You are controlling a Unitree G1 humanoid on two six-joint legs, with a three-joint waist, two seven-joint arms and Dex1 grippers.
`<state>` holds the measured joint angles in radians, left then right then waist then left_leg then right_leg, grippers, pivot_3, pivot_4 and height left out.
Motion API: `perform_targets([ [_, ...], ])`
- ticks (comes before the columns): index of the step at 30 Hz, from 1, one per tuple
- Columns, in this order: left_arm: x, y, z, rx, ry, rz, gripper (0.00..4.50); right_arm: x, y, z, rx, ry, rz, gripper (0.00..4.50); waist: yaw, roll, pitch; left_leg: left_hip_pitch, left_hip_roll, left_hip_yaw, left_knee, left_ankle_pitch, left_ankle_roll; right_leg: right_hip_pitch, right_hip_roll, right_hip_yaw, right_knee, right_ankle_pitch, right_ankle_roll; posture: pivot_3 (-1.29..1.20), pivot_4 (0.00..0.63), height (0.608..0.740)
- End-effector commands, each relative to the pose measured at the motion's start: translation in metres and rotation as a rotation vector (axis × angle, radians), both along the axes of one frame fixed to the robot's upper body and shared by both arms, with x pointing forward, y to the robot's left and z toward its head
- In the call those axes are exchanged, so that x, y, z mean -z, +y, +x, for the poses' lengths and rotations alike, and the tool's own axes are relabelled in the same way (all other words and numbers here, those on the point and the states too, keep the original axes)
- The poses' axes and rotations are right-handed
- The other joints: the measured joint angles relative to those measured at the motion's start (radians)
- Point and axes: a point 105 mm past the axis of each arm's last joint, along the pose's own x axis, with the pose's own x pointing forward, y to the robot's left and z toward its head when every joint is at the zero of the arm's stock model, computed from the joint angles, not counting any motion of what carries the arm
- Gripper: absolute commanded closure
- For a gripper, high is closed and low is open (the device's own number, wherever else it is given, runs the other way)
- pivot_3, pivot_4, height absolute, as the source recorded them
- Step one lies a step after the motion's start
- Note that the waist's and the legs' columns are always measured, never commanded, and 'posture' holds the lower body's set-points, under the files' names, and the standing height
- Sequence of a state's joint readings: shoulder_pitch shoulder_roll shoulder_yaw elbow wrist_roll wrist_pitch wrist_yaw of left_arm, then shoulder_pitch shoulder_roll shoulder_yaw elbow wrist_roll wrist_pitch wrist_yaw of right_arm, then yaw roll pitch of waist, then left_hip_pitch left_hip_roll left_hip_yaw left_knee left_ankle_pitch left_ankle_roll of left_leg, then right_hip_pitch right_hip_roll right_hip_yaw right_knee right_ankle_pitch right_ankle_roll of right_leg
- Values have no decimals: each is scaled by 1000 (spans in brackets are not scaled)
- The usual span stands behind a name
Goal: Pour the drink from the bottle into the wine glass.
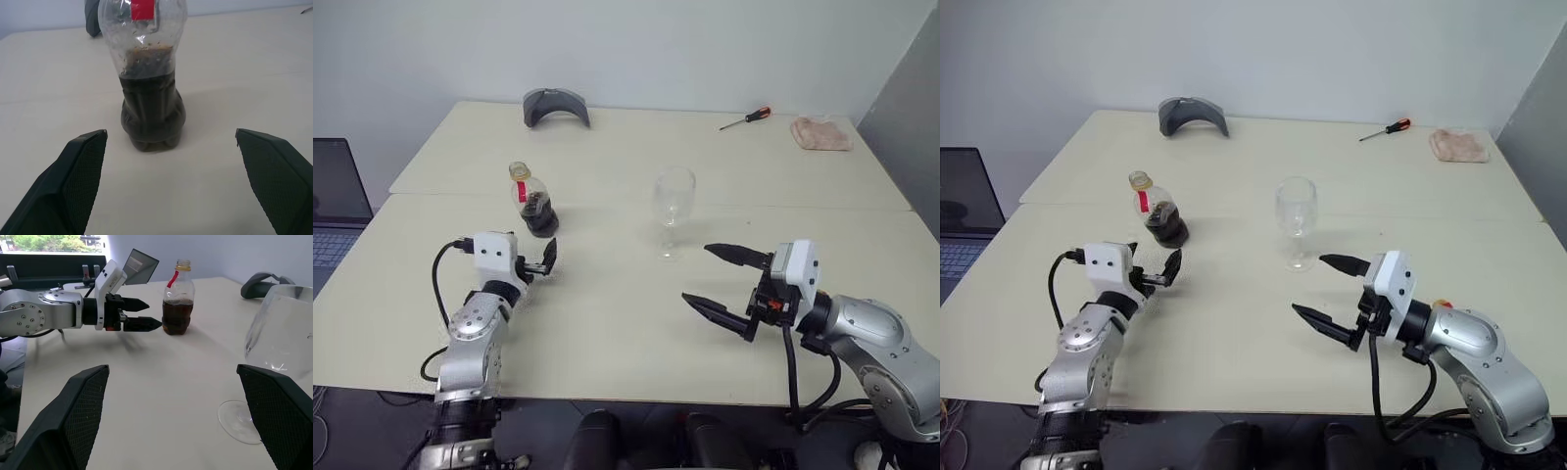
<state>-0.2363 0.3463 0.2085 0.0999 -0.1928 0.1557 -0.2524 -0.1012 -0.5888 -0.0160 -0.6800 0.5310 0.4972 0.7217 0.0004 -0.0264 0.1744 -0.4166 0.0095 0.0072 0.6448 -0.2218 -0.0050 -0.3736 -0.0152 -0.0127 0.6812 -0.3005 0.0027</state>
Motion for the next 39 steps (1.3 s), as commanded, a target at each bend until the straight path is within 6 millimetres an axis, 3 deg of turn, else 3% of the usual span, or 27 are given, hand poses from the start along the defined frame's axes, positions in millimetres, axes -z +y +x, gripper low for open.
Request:
perform_targets([
  [1, -12, 10, 11, -43, -53, 15, 0, -9, 3, -1, -7, -40, 9, 36, 0, 0, 0, 0, 0, 0, 0, 0, 0, 0, 0, 0, 0, 0, 0, 0, 150, 740],
  [13, -22, 1, 39, 14, -62, 25, 0, -7, 9, 2, 1, -36, 6, 36, 0, 0, 0, 0, 0, 0, 0, 0, 0, 0, 0, 0, 0, 0, 0, 0, 150, 740],
  [18, -40, -6, 52, 43, -92, 16, 0, -8, 10, 5, 3, -37, 5, 36, 0, -1, 0, 0, 0, 0, 0, 0, 0, 0, 0, 0, 0, 0, 0, 0, 150, 740],
  [27, -52, -6, 67, 27, -97, 27, 0, -12, 12, 11, 17, -54, 12, 36, -1, -1, 0, 0, 0, 0, 0, 0, 0, 0, 0, 0, 0, 0, 0, 0, 150, 740],
  [30, -51, -5, 69, 22, -89, 4, 600, -13, 14, 12, 16, -57, 15, 0, -1, -1, 0, 0, 0, 0, 0, 0, 0, 0, 0, 0, 0, 0, 0, 0, 150, 740],
  [36, -46, -6, 73, 24, -70, -14, 2541, -14, 15, 13, 19, -63, 22, 0, -1, -1, 0, 0, 0, 0, 0, 0, 0, 0, 0, 0, 0, 0, 0, 0, 150, 740],
  [39, -50, -8, 75, 38, -78, -17, 3194, -15, 16, 13, 22, -69, 26, 0, -1, -1, 0, 0, 0, 0, 0, 0, 0, 0, 0, -1, 0, 0, 0, 0, 150, 740],
])
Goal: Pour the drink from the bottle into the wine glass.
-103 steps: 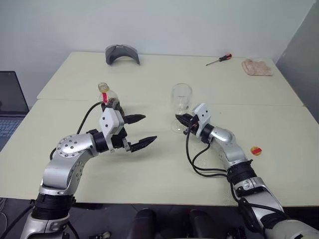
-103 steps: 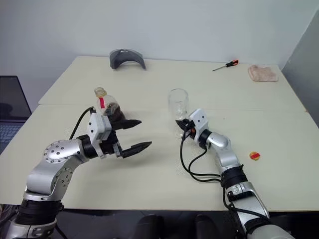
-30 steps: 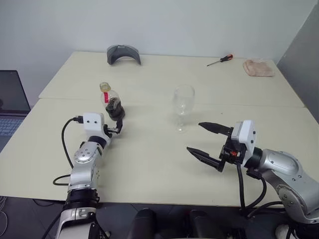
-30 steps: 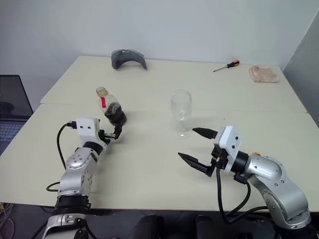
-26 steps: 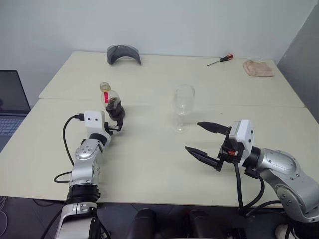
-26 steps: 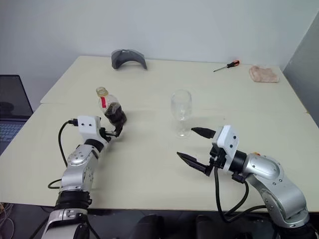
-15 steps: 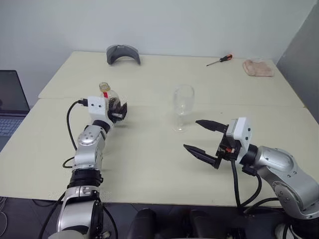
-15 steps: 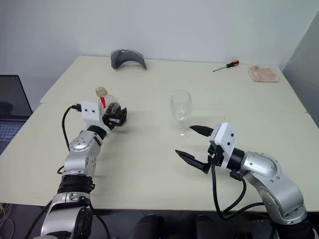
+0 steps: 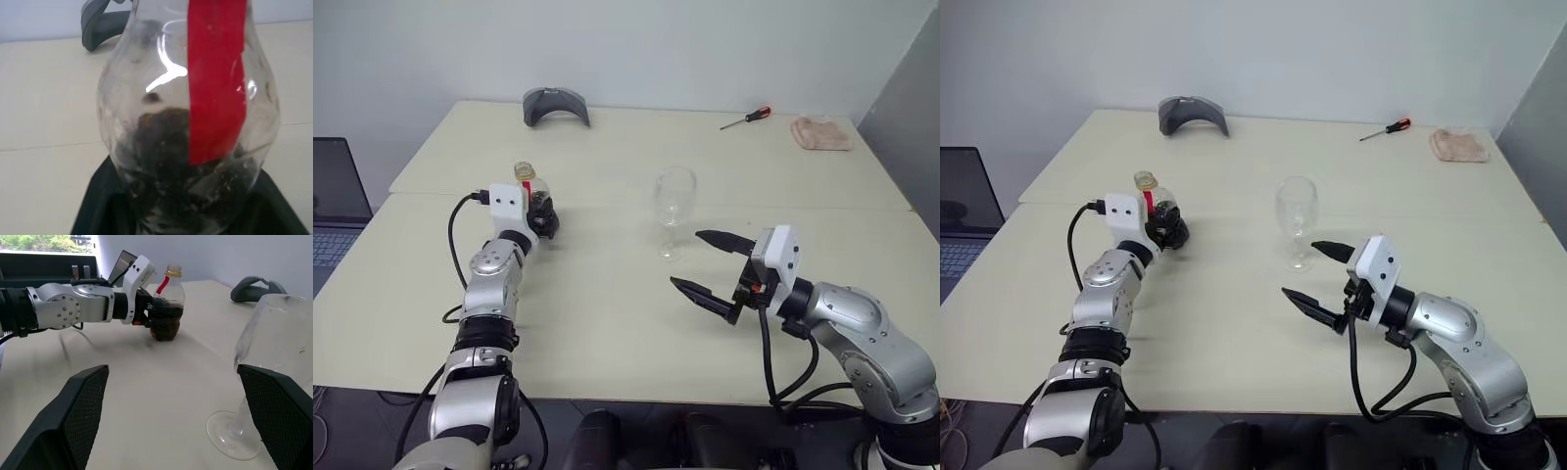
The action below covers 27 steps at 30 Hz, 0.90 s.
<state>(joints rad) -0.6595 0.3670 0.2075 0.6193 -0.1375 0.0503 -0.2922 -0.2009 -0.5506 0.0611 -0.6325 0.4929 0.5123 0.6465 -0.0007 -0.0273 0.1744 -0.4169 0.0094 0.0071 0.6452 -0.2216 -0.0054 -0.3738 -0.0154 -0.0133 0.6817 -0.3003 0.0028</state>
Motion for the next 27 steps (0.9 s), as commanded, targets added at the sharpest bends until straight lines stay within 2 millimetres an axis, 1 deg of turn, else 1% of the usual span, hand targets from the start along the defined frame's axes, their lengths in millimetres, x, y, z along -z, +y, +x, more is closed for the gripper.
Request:
perform_targets([
  [1, -22, -3, 4, 22, -75, 0, 3311, -10, 2, -3, -3, -49, 12, 0, 0, 0, 0, 0, 0, 0, 0, 0, 0, 0, 0, 0, 0, 0, 0, 0, 150, 740],
  [4, -31, -9, 2, 60, -106, 24, 3487, -12, 0, -3, 9, -59, 13, 0, 0, 0, 0, 0, 0, 0, 0, 0, 0, 0, 0, 0, 0, 0, 0, 0, 150, 740],
  [6, -34, -12, 1, 72, -116, 30, 3496, -13, -1, -3, 14, -63, 14, 0, 0, 0, 0, 0, 0, 0, 0, 0, 0, 0, 0, 0, 0, 0, 0, 0, 150, 740],
  [7, -41, -20, -1, 111, -145, 73, 3496, -15, -3, -3, 24, -65, 17, 0, 0, 0, 0, 0, 0, 0, 0, 0, 0, 0, 0, 0, 0, 0, 0, 0, 150, 740],
  [10, -64, -56, -8, 257, -218, 157, 3497, -27, -13, -4, 61, -75, 51, 0, 3, -2, 1, -1, 0, 0, 0, 0, 0, -1, 0, 0, 0, 0, 0, 0, 150, 740],
  [11, -68, -62, -10, 285, -226, 172, 3497, -29, -14, -4, 65, -75, 55, 0, 5, -2, 1, -2, 0, 0, 0, 0, 0, -1, -1, 0, 0, 0, 0, 0, 150, 740],
  [15, -88, -107, -13, 448, -278, 308, 3521, -36, -19, 4, 118, -87, 64, 0, 5, -2, 1, -1, -1, 0, 0, 0, 0, 0, -1, 0, 0, 0, 0, 0, 150, 740],
  [18, -97, -128, -13, 527, -302, 395, 3521, -36, -20, 10, 155, -77, 76, 0, 3, -2, 1, -1, -1, 1, 0, 0, 0, -1, -1, 0, 0, 0, 0, 0, 150, 740],
  [19, -98, -133, -12, 544, -306, 421, 3521, -36, -19, 14, 172, -82, 81, 0, 1, -2, 1, -1, -1, 1, 0, 0, 0, -1, -1, 0, 0, 0, 0, 0, 150, 740],
  [23, -106, -144, -7, 564, -333, 500, 3521, -33, -15, 26, 241, -94, 94, 0, -5, -2, 1, -1, -1, 1, 0, 0, 0, -2, 0, 1, 0, 0, 0, 0, 150, 740],
  [27, -113, -146, -1, 561, -364, 591, 3521, -30, -11, 32, 280, -87, 108, 0, -4, -2, 1, -2, 0, 1, 0, 0, 0, -3, 1, 1, 1, 0, 0, 0, 150, 740],
])
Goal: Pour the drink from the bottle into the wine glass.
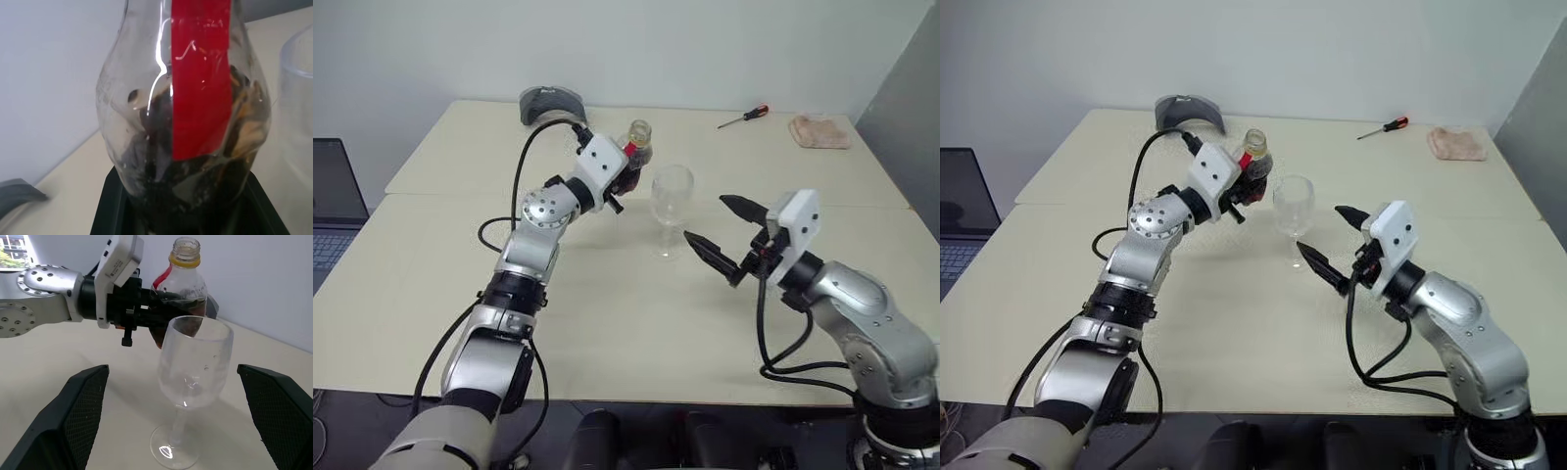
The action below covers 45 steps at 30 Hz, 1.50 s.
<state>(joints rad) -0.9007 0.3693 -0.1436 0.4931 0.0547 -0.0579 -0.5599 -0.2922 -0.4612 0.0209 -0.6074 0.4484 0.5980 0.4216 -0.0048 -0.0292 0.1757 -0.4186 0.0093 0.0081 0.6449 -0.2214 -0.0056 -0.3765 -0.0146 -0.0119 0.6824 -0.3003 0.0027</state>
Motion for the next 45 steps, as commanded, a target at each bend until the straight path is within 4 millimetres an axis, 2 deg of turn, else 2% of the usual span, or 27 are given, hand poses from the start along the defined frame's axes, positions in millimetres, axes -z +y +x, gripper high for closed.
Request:
perform_targets([
  [1, -26, -2, 1, 8, -132, 68, 3521, -9, 4, 0, 21, -49, 21, 0, 1, 0, 0, 0, 0, 0, 0, 0, 0, 0, 0, 0, 0, 0, 0, 0, 150, 740],
  [6, -31, -1, 6, 7, -201, 149, 3552, -14, 11, 7, 52, -67, 50, 0, 2, 0, 0, -4, 0, 0, 1, 0, 0, -4, 0, 0, 0, 0, 0, 0, 150, 740],
  [10, -33, -3, 6, 28, -287, 254, 3575, -24, 9, 17, 123, -125, 92, 0, 3, 0, 0, -4, 0, 0, 1, 0, 0, -4, 0, 0, 0, 0, 0, 0, 150, 740],
  [19, -44, -2, 9, 29, -448, 422, 3581, -12, 29, 16, 60, -68, 80, 0, 3, 0, 0, -12, 0, 1, 1, 1, -1, -13, 0, 0, 4, 0, 0, 0, 150, 740],
  [27, -50, -7, 9, 44, -529, 501, 3583, -6, 37, 12, 29, -30, 88, 0, 2, 0, 0, -12, -1, 1, 3, 0, 0, -13, 0, 0, 6, 0, 0, 0, 150, 740],
  [45, -66, -8, 9, 25, -673, 591, 3583, -8, 31, 26, 106, -2, 104, 0, 1, 0, 0, -12, 0, 1, 3, 1, -1, -14, 0, 0, 8, 0, 0, 0, 150, 740],
])
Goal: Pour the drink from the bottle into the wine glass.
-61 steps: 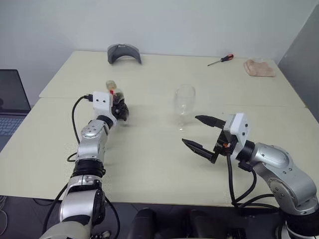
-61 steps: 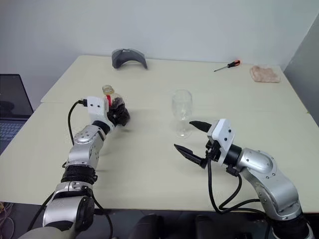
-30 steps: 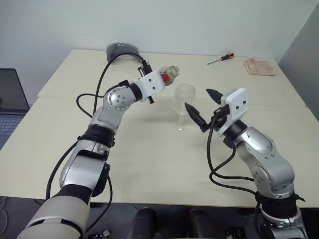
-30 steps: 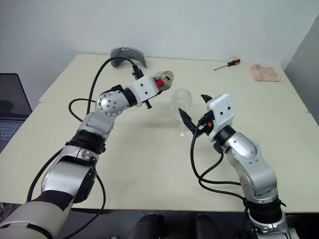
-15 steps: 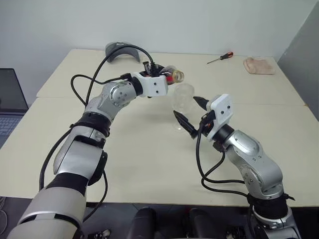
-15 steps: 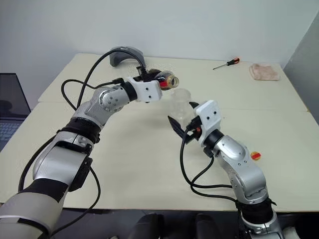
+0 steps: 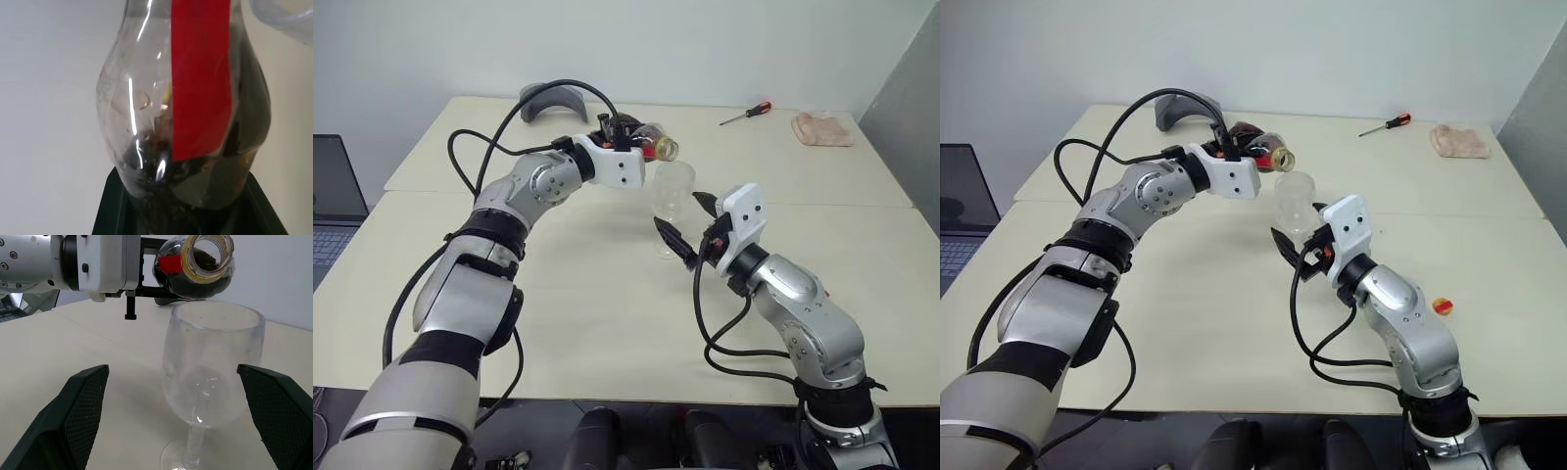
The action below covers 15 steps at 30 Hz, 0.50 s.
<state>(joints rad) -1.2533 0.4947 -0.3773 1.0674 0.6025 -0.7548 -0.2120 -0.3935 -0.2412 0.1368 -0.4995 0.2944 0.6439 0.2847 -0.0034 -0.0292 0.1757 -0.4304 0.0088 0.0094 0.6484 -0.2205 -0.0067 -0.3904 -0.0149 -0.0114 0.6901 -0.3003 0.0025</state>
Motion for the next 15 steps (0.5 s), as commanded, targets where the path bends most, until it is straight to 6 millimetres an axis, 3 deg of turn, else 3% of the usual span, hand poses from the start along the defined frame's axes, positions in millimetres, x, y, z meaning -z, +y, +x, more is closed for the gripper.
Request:
perform_targets([
  [1, -34, -4, -5, 27, -115, -8, 3583, -15, -4, 1, 20, -50, 21, 0, 0, 0, 0, 0, 0, 0, 0, 0, 0, 0, 0, 0, 0, 0, 0, 0, 150, 740],
  [15, -37, -4, -7, 40, -147, 18, 3583, -12, -17, -6, 34, -16, -13, 0, 0, 0, 0, 0, 0, 0, 0, 0, 0, 0, 0, 0, 1, 0, 0, 0, 150, 740],
])
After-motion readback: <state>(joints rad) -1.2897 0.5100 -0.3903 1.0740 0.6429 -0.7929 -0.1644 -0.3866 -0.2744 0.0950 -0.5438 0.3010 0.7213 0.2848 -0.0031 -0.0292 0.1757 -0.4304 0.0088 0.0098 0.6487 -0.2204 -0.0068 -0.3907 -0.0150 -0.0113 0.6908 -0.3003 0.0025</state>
